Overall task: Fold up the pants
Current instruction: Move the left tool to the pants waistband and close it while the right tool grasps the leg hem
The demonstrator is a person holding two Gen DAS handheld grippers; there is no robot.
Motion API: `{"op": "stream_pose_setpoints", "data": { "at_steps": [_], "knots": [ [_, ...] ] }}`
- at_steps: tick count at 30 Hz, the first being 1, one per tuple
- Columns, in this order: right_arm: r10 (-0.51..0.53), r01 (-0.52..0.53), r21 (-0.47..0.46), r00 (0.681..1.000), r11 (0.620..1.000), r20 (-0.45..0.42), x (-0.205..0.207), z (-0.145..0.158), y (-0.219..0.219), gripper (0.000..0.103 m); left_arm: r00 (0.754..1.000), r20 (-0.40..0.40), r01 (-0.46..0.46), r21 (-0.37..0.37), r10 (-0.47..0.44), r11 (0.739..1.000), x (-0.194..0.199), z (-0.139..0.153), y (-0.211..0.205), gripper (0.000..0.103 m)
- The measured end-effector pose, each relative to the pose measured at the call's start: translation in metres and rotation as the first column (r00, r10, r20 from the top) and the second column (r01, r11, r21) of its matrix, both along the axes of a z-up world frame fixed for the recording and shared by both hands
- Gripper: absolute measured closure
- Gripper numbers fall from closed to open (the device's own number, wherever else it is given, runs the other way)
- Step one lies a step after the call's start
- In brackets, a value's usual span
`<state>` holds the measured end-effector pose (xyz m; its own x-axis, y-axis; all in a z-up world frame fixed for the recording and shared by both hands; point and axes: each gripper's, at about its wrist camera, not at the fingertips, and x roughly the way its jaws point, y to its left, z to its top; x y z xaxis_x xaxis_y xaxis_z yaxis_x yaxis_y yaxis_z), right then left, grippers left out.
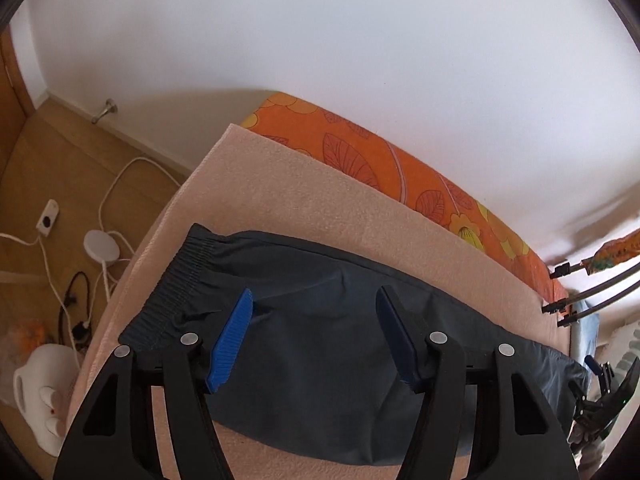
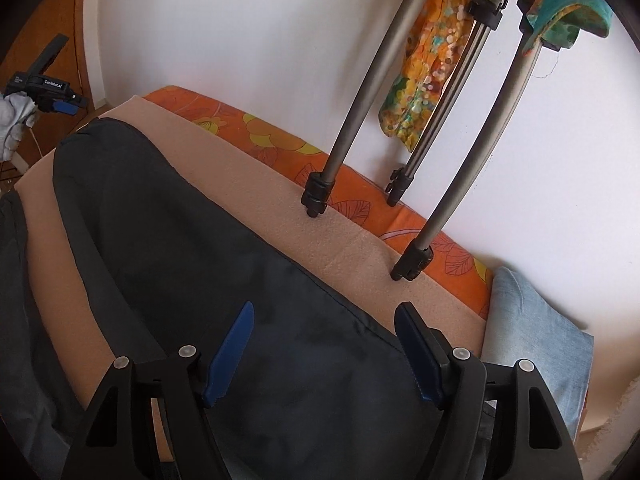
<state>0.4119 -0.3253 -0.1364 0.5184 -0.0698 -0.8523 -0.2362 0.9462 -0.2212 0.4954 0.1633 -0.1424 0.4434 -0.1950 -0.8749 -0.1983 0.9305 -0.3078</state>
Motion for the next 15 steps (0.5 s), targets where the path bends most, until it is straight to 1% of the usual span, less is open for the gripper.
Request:
{"op": "stream_pose_setpoints", "data": {
  "at_steps": [2,4,6,9,11,15],
  "knots": [
    [0.012,-0.012,0.013,1.000,1.000,-0.020,0.007,-0.010,-0.002,0.027,0.999,-0.027,-0.039,0.006,0.039,0.999,0.010,-0.013,0.005,0.040],
    [0.022,-0.021,0.028,0.999,0.999,-0.038,0.014,-0.018,-0.003,0.026,0.995,-0.063,-0.075,-0.031,0.073,0.997,0.018,-0.027,0.014,0.040],
    [0.040,-0.038,0.043,0.998,0.998,-0.058,0.021,-0.026,-0.006,0.023,0.991,-0.076,-0.110,-0.030,0.108,0.993,0.023,-0.035,0.020,0.040],
    [0.060,-0.056,0.049,0.996,0.997,-0.074,0.032,-0.038,-0.006,0.020,0.991,-0.083,-0.105,0.055,0.110,0.993,0.028,-0.039,0.022,0.040],
    [0.072,-0.066,0.065,0.993,0.996,-0.091,0.037,-0.045,-0.007,0.019,0.988,-0.107,-0.102,0.068,0.109,0.992,0.030,-0.046,0.021,0.040],
    [0.099,-0.091,0.074,0.988,0.993,-0.120,0.047,-0.060,-0.003,0.019,0.991,-0.085,-0.095,0.119,0.106,0.988,0.034,-0.046,0.011,0.040]
  ]
}}
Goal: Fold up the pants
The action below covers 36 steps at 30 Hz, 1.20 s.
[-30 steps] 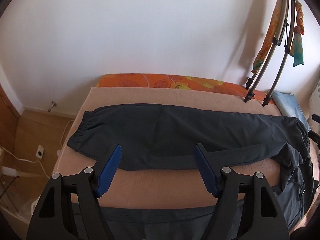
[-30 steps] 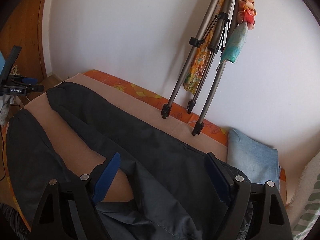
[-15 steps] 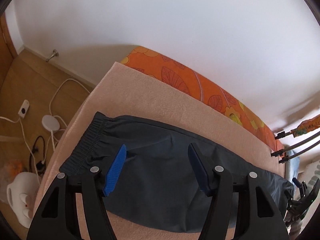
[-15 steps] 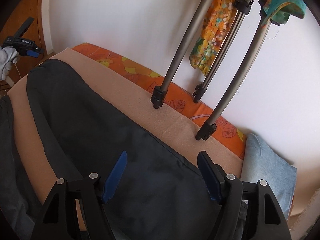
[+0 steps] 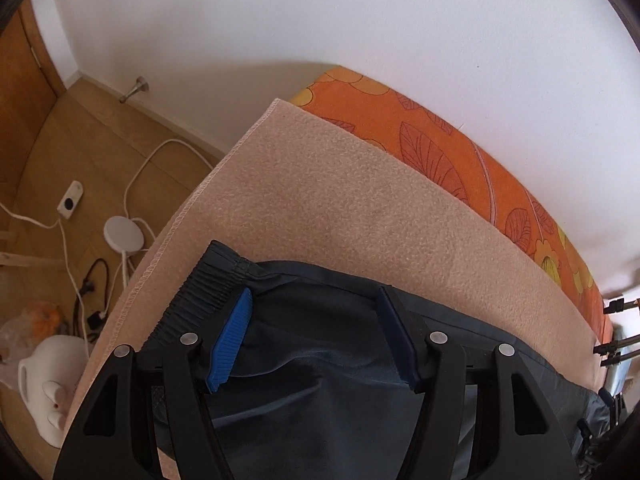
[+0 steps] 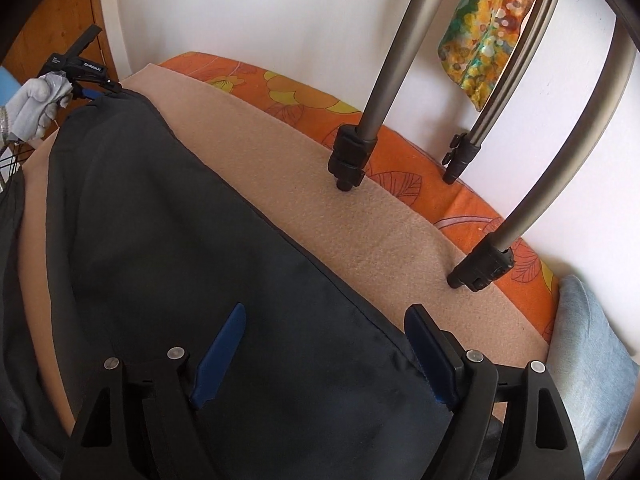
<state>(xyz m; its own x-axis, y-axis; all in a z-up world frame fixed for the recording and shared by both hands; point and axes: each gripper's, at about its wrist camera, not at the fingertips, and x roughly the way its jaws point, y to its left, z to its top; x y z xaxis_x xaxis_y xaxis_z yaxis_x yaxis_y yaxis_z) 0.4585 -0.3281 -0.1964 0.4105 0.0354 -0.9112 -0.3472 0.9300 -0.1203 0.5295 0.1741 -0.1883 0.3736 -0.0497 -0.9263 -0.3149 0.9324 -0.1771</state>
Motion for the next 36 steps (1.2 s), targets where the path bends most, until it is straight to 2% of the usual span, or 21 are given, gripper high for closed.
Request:
{"op": "stream_pose_setpoints", "data": {
  "at_steps": [3,4,5,7,8,10,11,12,14,15,16,18,22,25,27,29,32,36],
  "knots": [
    [0.014,-0.014,0.006,0.999,1.000,-0.029,0.005,-0.009,0.004,0.019,0.999,0.028,0.020,0.053,-0.022,0.998,0.001,0.001,-0.008,0.040],
    [0.017,-0.017,0.014,0.999,1.000,-0.030,0.007,-0.010,0.004,0.018,0.999,0.040,0.026,0.079,-0.029,0.997,0.000,0.002,-0.012,0.050],
    [0.017,-0.017,0.026,0.999,1.000,-0.032,0.009,-0.011,0.004,0.018,0.998,0.054,0.031,0.112,-0.038,0.993,-0.001,0.002,-0.014,0.072],
    [0.011,-0.009,0.047,0.999,0.999,-0.044,0.015,-0.013,0.003,0.019,0.996,0.081,0.034,0.118,-0.044,0.992,-0.004,0.003,-0.016,0.092],
    [0.006,-0.003,0.064,0.999,0.998,-0.048,0.016,-0.015,0.002,0.021,0.995,0.090,0.029,0.101,-0.038,0.994,-0.005,0.004,-0.016,0.097],
    [0.000,0.005,0.106,0.999,0.994,-0.049,0.014,-0.015,0.003,0.032,0.994,0.099,0.028,0.084,-0.036,0.996,-0.006,0.004,-0.017,0.100],
    [0.009,-0.005,0.111,0.999,0.994,-0.043,0.012,-0.014,0.006,0.044,0.994,0.101,0.031,0.072,-0.038,0.997,-0.006,0.005,-0.017,0.101],
    [0.022,-0.018,0.114,0.999,0.993,-0.037,0.010,-0.012,0.010,0.068,0.994,0.106,0.029,0.057,-0.035,0.998,-0.007,0.004,-0.015,0.101],
    [0.035,-0.033,0.084,0.999,0.996,-0.025,0.007,-0.010,0.019,0.094,0.992,0.123,0.021,0.030,-0.024,0.999,-0.009,0.005,-0.008,0.102],
    [0.037,-0.035,0.063,0.999,0.997,-0.020,0.010,-0.012,0.023,0.100,0.990,0.138,0.014,0.022,-0.017,1.000,-0.012,0.009,-0.007,0.102],
    [0.038,-0.037,0.052,0.999,0.998,-0.018,0.009,-0.011,0.027,0.101,0.988,0.154,0.011,0.013,-0.013,1.000,-0.014,0.012,-0.004,0.102],
    [0.046,-0.047,0.029,0.999,0.998,0.008,0.009,-0.007,0.035,0.102,0.982,0.188,0.012,-0.003,-0.011,1.000,-0.019,0.023,-0.001,0.103],
    [0.035,-0.040,0.063,0.996,0.997,0.082,0.003,0.018,0.038,0.103,0.976,0.216,-0.006,-0.012,0.008,1.000,-0.017,0.039,0.013,0.103],
    [0.033,-0.040,0.061,0.994,0.997,0.106,0.001,0.030,0.034,0.103,0.980,0.182,-0.056,-0.104,0.074,0.993,-0.014,0.034,0.027,0.100],
    [0.042,-0.048,0.049,0.993,0.998,0.109,-0.003,0.033,0.037,0.103,0.984,0.161,-0.061,-0.129,0.081,0.990,-0.010,0.028,0.027,0.090],
    [0.062,-0.066,0.037,0.992,0.997,0.111,-0.008,0.036,0.043,0.103,0.989,0.132,-0.055,-0.123,0.071,0.991,-0.008,0.024,0.024,0.053],
    [0.094,-0.096,0.020,0.989,0.995,0.114,-0.029,0.043,0.040,0.103,0.987,0.128,-0.085,-0.117,0.099,0.990,-0.011,0.021,0.027,0.048],
    [0.108,-0.111,0.020,0.989,0.994,0.104,-0.037,0.042,0.047,0.103,0.989,0.094,-0.107,-0.079,0.115,0.991,-0.014,0.012,0.034,0.048]
  ]
}}
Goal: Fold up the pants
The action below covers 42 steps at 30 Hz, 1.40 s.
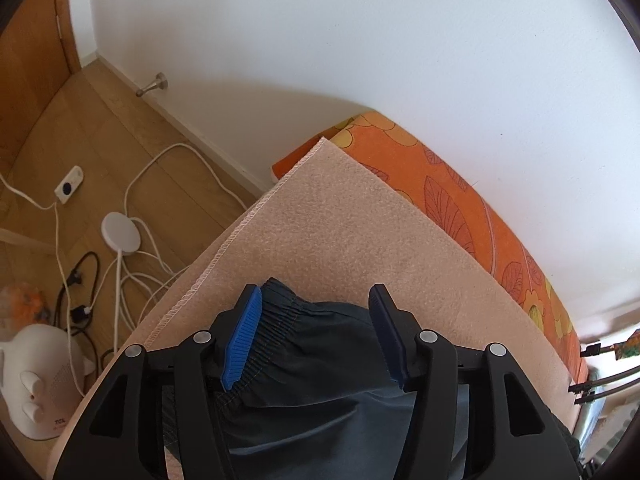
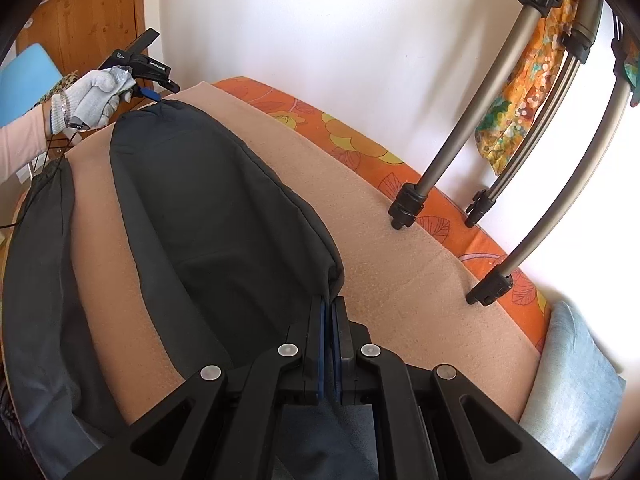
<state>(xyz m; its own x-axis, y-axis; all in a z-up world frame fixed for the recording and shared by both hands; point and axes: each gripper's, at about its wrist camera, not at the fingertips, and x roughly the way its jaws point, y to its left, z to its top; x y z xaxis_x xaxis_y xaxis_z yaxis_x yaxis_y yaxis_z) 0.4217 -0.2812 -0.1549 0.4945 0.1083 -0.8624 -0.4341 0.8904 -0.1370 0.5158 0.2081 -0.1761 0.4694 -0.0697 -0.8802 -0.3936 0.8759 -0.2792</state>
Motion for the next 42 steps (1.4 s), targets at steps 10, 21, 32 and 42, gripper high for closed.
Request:
{"op": "stream_pose_setpoints", "data": {
  "at_steps": [10,21,32,42],
  "knots": [
    [-0.011,0.011,-0.004,1.000,1.000,-0.013,-0.001,-0.012,-0.006,0.103,0.995,-0.011,0.102,0.208,-0.102,0.973,-0.006,-0.012,-0.020,0.061],
    [-0.039,0.040,-0.054,0.999,0.998,0.030,-0.006,0.002,-0.002,0.103,0.984,0.136,0.094,0.141,-0.113,0.986,-0.025,0.025,-0.018,0.083],
    [-0.076,0.074,0.016,0.988,0.997,0.131,-0.074,0.075,0.011,0.103,0.956,0.265,0.106,0.101,-0.130,0.989,-0.101,0.089,0.008,0.084],
    [-0.044,0.039,0.047,0.992,0.998,0.117,-0.183,0.107,0.051,0.103,0.945,0.297,0.133,0.042,-0.140,0.990,-0.210,0.085,0.037,0.084]
  ]
}}
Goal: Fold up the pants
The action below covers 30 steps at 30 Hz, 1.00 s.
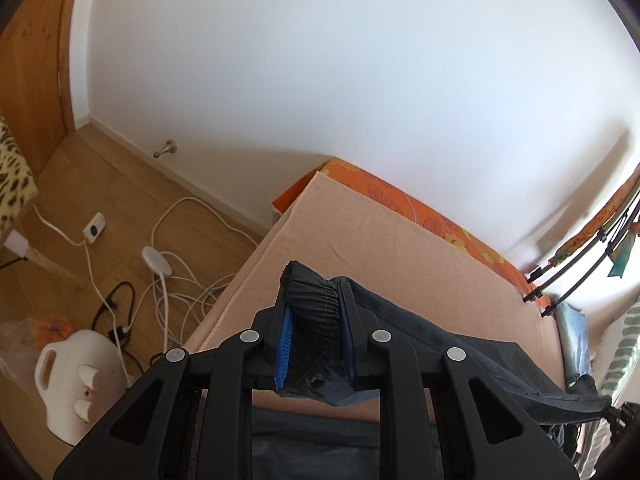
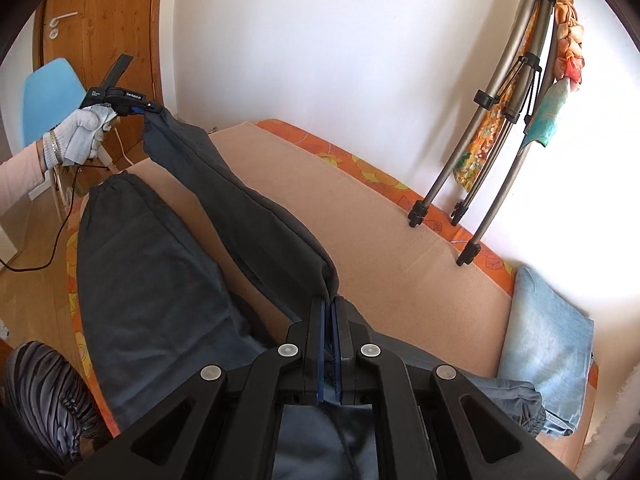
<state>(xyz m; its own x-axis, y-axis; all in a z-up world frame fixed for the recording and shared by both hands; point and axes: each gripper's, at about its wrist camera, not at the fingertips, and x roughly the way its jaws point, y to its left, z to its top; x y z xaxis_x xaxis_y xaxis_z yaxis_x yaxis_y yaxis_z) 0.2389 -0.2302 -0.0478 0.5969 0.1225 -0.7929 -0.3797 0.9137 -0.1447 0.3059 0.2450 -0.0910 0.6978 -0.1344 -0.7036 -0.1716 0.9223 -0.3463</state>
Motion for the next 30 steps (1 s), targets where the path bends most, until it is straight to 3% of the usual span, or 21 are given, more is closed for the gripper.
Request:
{"op": "stream_pose_setpoints", "data": {
  "at_steps": [5,10,15,21,23,27,29,30],
  "knots": [
    [0.038,-0.039,-0.017,0.999,0.999,-0.028,-0.057,-0.002,0.029,0.103,1.000,-0.021,0.008,-0.035,-0.008,0.999,-0.052,-0.025,0.011,0.084],
    [0.057,-0.060,-0.018,0.992,0.998,-0.114,-0.103,-0.030,0.048,0.103,0.998,-0.060,0.029,-0.013,-0.030,0.999,-0.098,-0.047,0.019,0.084],
    [0.054,-0.060,-0.024,0.981,0.998,-0.184,-0.130,-0.057,0.055,0.103,0.990,-0.118,0.085,0.029,-0.081,0.996,-0.136,-0.063,0.019,0.083],
    [0.042,-0.049,-0.023,0.971,0.999,-0.233,-0.143,-0.079,0.052,0.103,0.979,-0.181,0.092,-0.006,-0.092,0.996,-0.160,-0.084,0.029,0.078],
    [0.052,-0.063,-0.036,0.967,0.997,-0.251,-0.147,-0.086,0.055,0.103,0.976,-0.198,0.090,-0.017,-0.091,0.996,-0.168,-0.087,0.032,0.073],
    [0.054,-0.072,-0.053,0.955,0.996,-0.292,-0.149,-0.099,0.057,0.103,0.984,-0.150,0.091,-0.021,-0.093,0.996,-0.181,-0.070,0.037,0.072],
    [0.053,-0.073,-0.054,0.950,0.996,-0.308,-0.150,-0.103,0.057,0.102,0.987,-0.137,0.088,-0.016,-0.089,0.996,-0.176,-0.061,0.037,0.062],
    [0.054,-0.075,-0.054,0.947,0.996,-0.318,-0.150,-0.105,0.057,0.101,0.988,-0.131,0.082,-0.020,-0.084,0.996,-0.172,-0.057,0.038,0.061]
  ]
}}
